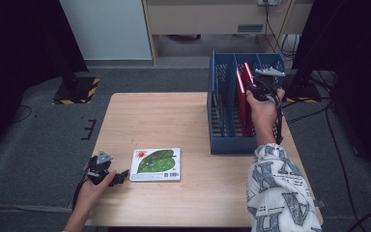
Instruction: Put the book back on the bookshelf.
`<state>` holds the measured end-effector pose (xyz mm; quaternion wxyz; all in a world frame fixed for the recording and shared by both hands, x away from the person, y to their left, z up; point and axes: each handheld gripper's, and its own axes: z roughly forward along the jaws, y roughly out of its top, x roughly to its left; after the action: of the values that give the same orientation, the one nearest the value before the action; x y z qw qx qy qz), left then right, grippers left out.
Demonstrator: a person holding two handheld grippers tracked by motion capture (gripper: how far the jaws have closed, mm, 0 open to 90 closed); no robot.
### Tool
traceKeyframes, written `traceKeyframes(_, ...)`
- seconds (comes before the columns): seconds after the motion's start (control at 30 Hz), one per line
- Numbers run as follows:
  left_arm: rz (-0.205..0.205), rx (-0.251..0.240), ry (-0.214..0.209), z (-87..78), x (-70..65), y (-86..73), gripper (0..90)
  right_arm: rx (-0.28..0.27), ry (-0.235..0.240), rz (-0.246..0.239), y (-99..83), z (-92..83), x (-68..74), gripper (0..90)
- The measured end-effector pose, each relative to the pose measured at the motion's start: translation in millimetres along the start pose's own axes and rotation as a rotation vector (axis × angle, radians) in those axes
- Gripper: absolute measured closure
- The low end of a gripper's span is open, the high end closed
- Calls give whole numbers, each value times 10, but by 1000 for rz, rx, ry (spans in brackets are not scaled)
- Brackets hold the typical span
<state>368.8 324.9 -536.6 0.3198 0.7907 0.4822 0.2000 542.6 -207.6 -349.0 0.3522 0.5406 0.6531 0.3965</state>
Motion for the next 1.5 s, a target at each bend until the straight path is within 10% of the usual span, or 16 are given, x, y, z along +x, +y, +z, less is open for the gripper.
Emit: traceKeyframes(1.5, 9, 5, -4, 2, -4, 8, 2, -10, 78, -48, -254, -533, 114, 651)
